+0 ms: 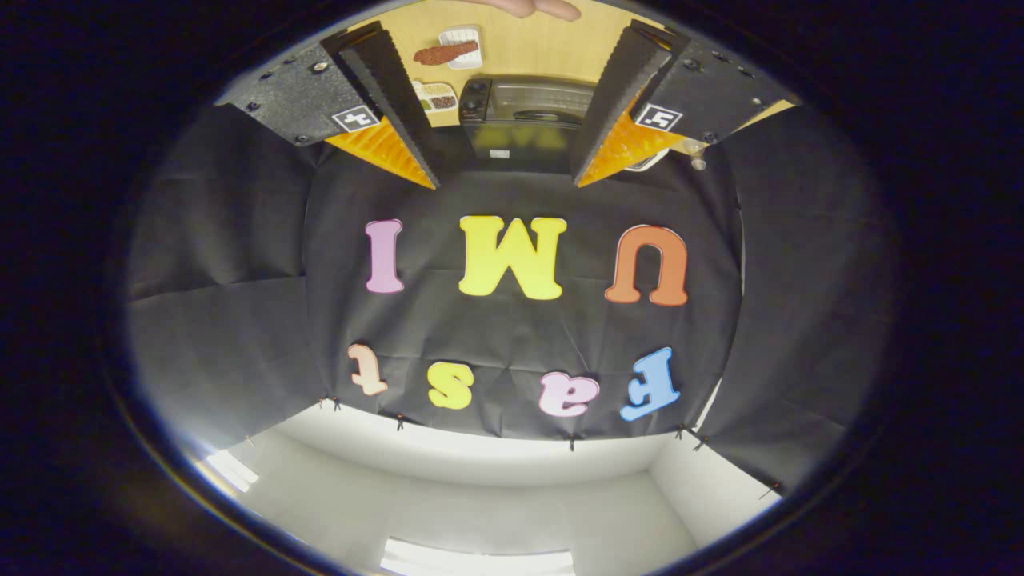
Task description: Open the toaster oven, put the food inside, and close the toaster oven door.
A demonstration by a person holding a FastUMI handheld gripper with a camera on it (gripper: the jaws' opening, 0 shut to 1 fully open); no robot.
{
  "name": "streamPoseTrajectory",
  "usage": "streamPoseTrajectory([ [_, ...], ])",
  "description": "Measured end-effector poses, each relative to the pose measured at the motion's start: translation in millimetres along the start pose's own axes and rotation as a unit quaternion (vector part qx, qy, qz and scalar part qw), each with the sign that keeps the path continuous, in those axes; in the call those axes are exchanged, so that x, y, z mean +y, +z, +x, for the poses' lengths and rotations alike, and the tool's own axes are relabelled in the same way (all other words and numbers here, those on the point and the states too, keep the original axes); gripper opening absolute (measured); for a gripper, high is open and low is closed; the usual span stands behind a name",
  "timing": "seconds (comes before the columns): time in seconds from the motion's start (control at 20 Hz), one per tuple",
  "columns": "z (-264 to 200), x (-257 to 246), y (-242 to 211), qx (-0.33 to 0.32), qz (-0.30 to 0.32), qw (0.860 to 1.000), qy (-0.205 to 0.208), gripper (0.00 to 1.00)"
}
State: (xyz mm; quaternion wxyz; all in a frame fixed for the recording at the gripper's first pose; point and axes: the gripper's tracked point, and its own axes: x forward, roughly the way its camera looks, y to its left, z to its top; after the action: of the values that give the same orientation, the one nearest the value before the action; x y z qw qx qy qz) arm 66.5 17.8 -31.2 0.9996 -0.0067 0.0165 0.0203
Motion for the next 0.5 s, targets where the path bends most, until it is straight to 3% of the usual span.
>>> streamPoseTrajectory([
  [0.2, 53.9, 7.6, -34.3, 0.037, -0.001, 0.999, 0.003, 1.0],
  [0.5, 150.3, 25.8, -123.5, 0.13, -0.013, 0.991, 0.027, 1.0],
])
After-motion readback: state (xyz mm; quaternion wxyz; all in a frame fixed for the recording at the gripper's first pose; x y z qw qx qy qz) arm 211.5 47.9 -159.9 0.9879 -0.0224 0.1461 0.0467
